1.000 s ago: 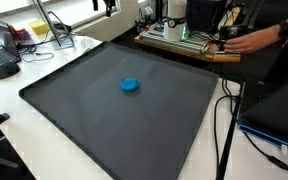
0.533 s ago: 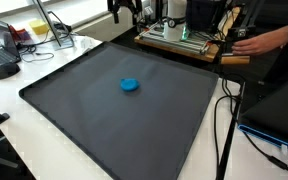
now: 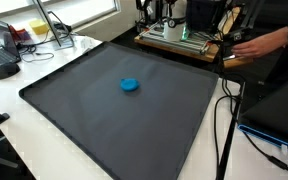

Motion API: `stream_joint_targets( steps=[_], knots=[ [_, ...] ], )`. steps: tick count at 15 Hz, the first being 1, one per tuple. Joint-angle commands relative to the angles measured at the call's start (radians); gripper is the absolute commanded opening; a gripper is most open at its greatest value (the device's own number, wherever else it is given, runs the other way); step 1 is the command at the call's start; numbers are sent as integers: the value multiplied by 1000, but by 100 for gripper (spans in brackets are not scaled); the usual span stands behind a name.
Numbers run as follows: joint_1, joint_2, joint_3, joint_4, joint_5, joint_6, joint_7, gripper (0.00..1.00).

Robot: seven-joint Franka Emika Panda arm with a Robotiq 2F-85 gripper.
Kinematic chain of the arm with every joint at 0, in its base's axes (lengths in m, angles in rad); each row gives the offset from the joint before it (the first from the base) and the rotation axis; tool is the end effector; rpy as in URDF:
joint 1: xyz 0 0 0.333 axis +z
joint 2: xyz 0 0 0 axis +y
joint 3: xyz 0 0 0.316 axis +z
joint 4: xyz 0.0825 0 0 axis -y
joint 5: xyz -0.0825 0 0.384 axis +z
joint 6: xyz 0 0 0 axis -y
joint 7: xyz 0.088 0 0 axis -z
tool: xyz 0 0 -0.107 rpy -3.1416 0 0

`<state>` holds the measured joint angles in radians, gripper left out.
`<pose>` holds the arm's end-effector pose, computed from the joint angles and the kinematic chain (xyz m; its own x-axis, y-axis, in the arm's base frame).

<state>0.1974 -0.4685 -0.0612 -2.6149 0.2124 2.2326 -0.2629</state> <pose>0.3907 0.0604 0.4138 0.9568 0.2645 0.1207 0.2830 -0.9424 -0.1784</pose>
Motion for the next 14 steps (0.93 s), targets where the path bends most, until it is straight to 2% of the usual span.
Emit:
stream_joint_targets(
  steps=[1,4,14],
  knots=[
    [-1,-24,19,2,15,-30,-25,100],
    [19,-78,26,-1,18,-65,-37,100],
    [16,-96,14,-11,16,-72,-63,100]
  ],
)
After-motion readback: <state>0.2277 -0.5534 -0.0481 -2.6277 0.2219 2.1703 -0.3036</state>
